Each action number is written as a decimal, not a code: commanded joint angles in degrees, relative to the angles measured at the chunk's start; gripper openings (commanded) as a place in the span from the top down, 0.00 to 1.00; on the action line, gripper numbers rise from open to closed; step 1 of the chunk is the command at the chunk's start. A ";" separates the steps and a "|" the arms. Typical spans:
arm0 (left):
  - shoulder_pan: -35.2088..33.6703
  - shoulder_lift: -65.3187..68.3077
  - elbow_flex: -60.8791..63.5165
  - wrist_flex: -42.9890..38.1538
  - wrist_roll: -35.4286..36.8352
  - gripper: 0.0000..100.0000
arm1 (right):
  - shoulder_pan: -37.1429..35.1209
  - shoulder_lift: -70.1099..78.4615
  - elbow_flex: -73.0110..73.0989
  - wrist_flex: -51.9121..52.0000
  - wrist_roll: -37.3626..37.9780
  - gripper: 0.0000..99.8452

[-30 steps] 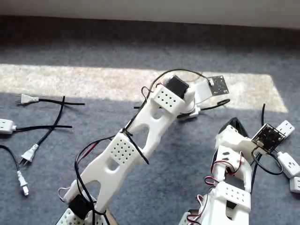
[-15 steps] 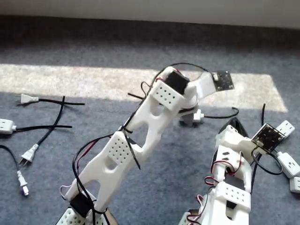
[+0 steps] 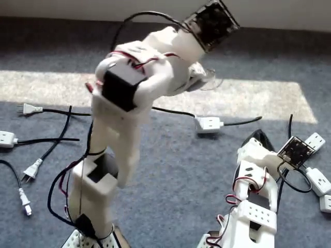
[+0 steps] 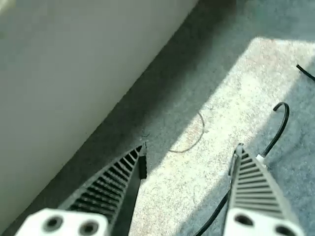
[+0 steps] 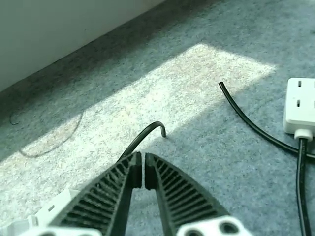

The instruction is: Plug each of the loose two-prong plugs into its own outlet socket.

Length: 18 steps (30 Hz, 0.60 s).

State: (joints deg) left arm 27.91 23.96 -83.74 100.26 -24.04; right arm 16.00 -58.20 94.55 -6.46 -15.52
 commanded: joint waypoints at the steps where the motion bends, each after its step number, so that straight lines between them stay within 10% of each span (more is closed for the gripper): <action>1: -5.85 -12.97 -0.40 0.53 11.69 0.74 | -1.54 0.22 -0.48 -0.40 -0.62 0.87; 18: -19.82 -61.67 52.44 0.26 23.12 0.74 | -17.10 1.71 -30.64 32.40 -0.70 0.82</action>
State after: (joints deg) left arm 9.01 -25.45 -48.48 100.70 -1.27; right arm -0.44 -57.85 74.07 20.26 -15.69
